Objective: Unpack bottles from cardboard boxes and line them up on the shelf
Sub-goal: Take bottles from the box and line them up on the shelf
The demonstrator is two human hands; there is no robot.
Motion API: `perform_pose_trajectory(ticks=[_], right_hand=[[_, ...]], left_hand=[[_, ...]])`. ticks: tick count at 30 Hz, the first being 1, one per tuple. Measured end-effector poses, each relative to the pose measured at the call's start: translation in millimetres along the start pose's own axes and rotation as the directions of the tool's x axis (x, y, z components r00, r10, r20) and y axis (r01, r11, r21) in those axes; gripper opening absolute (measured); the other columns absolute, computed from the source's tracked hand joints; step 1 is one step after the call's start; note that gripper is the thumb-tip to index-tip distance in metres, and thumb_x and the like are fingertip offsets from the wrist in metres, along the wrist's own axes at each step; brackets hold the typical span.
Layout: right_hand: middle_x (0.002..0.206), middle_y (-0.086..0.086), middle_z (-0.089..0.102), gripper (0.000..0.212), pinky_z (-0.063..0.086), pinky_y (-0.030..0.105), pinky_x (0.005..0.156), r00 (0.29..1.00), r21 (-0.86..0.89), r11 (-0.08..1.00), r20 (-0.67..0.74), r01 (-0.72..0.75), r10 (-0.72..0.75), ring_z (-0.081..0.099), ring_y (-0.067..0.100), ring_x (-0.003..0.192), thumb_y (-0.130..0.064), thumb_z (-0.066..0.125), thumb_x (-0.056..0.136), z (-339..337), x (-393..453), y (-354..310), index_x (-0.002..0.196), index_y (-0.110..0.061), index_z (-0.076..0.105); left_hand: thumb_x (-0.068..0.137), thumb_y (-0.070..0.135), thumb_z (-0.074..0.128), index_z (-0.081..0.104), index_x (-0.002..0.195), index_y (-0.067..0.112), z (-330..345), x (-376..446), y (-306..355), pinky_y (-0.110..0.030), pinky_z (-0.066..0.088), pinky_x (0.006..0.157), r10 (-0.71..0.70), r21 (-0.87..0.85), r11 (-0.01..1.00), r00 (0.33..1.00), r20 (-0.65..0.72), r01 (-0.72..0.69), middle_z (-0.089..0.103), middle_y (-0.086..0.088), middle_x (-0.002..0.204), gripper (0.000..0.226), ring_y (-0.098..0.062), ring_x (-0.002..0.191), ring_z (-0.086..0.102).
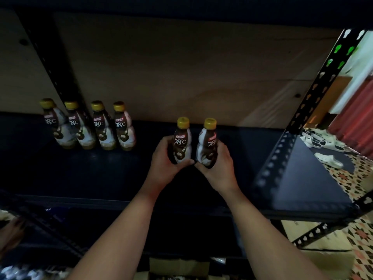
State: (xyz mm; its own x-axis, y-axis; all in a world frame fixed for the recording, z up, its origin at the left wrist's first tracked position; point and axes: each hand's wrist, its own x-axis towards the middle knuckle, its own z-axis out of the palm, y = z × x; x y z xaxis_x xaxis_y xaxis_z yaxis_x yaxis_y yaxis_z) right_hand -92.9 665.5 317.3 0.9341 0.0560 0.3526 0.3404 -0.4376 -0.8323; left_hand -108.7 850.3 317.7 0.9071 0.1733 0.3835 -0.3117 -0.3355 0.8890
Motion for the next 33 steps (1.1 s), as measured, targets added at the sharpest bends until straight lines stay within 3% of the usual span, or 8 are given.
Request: perform_pose_trajectory(ticks=[4,7,9,17,22,25,28,33], right_hand=[[0.121,-0.011,0.055,0.071,0.043,0.006,0.088,1.000,-0.008,1.000,0.020,0.019,-0.019,0.051,-0.011,0.111,-0.024,0.088,0.074,-0.2,0.9,-0.2,0.134,-0.029,0.050],[0.123,-0.012,0.062,0.067,0.052,0.024,0.096,0.999,0.042,0.999,0.039,-0.005,0.003,0.060,-0.002,0.113,-0.014,0.080,0.080,0.0,0.6,1.3,0.137,-0.029,0.048],[0.123,-0.011,0.065,0.066,0.054,0.027,0.098,0.999,0.060,0.998,0.039,-0.005,0.003,0.062,-0.001,0.113,-0.012,0.079,0.082,0.1,1.1,3.4,0.139,-0.026,0.049],[0.119,-0.011,0.065,0.065,0.053,0.019,0.091,1.000,0.049,0.999,-0.004,0.010,-0.010,0.063,0.000,0.109,-0.016,0.085,0.079,2.6,2.4,6.2,0.135,-0.024,0.052],[0.119,-0.006,0.061,0.067,0.042,0.004,0.087,1.000,-0.010,1.000,-0.024,0.019,-0.020,0.060,0.003,0.108,-0.015,0.086,0.077,8.5,3.9,3.4,0.134,-0.020,0.050],[0.119,-0.004,0.059,0.066,0.036,-0.005,0.078,1.000,-0.051,0.999,-0.018,0.004,-0.005,0.057,0.004,0.105,-0.015,0.085,0.078,14.9,8.2,-1.8,0.132,-0.017,0.048],[0.122,-0.002,0.058,0.064,0.036,0.001,0.076,1.000,-0.076,0.997,-0.002,-0.013,0.013,0.056,0.006,0.106,-0.016,0.085,0.078,26.6,14.7,-8.8,0.130,-0.016,0.047],[0.128,0.003,0.054,0.063,0.042,0.022,0.090,1.000,-0.064,0.998,-0.006,-0.023,0.022,0.056,0.015,0.116,-0.012,0.082,0.080,55.8,24.6,-18.9,0.131,-0.014,0.045]], left_hand=[[0.062,0.022,0.099,0.052,0.130,0.029,-0.5,0.0,-4.6,-0.025,0.052,0.095,0.005,0.010,1.000,1.000,0.009,-0.005,0.060,0.002,0.129,0.083,-0.004,0.117,0.061],[0.067,0.015,0.095,0.052,0.135,0.024,-3.1,1.6,-9.1,-0.034,0.052,0.101,0.027,0.032,0.999,0.999,0.046,-0.028,0.062,0.002,0.130,0.081,-0.008,0.121,0.061],[0.067,0.012,0.094,0.053,0.134,0.022,-3.2,2.4,-10.3,-0.037,0.052,0.103,0.026,0.042,0.999,0.999,0.036,-0.027,0.063,0.003,0.129,0.079,-0.009,0.121,0.061],[0.063,0.017,0.096,0.052,0.132,0.027,-0.1,2.8,-11.3,-0.023,0.050,0.096,0.032,0.132,0.991,0.998,-0.055,-0.025,0.057,0.003,0.126,0.082,0.000,0.114,0.059],[0.069,0.013,0.093,0.055,0.139,0.019,0.8,3.0,-10.8,0.003,0.035,0.087,0.051,0.243,0.970,0.992,-0.114,-0.022,0.048,0.003,0.115,0.079,0.018,0.101,0.050],[0.070,0.013,0.092,0.058,0.139,0.021,-0.9,4.0,-10.1,0.004,0.034,0.084,0.034,0.274,0.962,0.982,-0.185,0.018,0.048,0.002,0.109,0.077,0.007,0.094,0.051],[0.070,0.015,0.092,0.059,0.139,0.021,-7.2,6.6,-10.5,0.001,0.036,0.082,0.021,0.305,0.951,0.969,-0.245,0.056,0.051,-0.001,0.109,0.077,-0.004,0.094,0.054],[0.062,0.015,0.097,0.067,0.127,0.014,-29.6,19.9,-16.7,0.002,0.038,0.079,0.007,0.352,0.929,0.948,-0.318,0.111,0.059,-0.002,0.107,0.072,-0.009,0.093,0.059]])
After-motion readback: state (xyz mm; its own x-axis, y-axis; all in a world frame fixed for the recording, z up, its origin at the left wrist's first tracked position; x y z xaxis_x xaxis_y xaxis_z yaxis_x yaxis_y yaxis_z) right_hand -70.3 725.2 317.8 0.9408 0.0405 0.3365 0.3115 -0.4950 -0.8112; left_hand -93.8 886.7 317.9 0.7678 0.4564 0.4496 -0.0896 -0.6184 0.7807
